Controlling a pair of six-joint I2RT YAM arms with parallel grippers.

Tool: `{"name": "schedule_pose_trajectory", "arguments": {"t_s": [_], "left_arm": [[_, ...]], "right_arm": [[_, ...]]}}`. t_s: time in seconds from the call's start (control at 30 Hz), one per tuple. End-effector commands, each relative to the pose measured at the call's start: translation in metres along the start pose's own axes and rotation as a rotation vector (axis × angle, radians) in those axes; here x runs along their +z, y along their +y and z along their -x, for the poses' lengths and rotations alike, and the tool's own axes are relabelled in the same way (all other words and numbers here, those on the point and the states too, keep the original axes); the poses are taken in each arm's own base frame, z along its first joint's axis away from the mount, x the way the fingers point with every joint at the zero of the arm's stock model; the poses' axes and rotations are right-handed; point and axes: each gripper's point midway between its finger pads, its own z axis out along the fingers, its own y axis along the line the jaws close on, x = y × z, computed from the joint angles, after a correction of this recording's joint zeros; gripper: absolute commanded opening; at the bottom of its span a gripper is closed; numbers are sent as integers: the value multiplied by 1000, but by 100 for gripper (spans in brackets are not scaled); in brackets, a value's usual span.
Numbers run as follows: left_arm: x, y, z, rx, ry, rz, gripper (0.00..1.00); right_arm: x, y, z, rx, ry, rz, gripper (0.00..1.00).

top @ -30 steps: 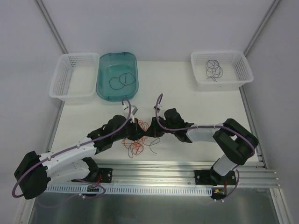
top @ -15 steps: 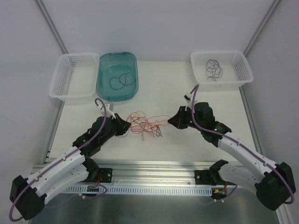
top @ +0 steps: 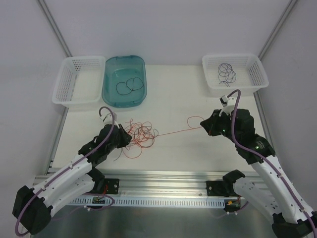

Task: Untangle the cables

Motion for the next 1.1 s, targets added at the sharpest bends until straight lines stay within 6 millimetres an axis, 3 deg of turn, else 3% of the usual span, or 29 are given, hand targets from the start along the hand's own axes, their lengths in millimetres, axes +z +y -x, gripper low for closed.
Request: {"name": "schedule_pose_trajectory", "arguments": {"t_s": [0.0,0.03,0.13,0.3,0.47,0.63,0.77,0.93,1.07], "left_arm": [[-4,53,-15,96,52,212,24],[-5,51,-14,96,49,200,41],[-8,40,-11,91,45,143,75],[-20,11,-6,121,59,-1,97],[-36,-37,-3,255,123,-239,99],[-47,-80,-15,442,170,-431,99],[-38,-110,-24,631,142,-488,99],[-8,-119,-44,750,197,-454,99],[12,-119,-54,844,215,-429,92]], "right_arm": [[-7,-21,7,-44,-24,-101,1],[-5,-22,3,-44,-9,-99,1],[0,-18,-6,-43,34,-71,1],[-6,-11,-1,-64,28,-42,1],[-14,10,15,-72,8,46,1],[-19,28,23,-64,4,127,1],[-22,36,29,-63,-3,155,1],[-27,43,35,-60,-15,183,1],[-31,47,37,-55,-23,202,1]]}}
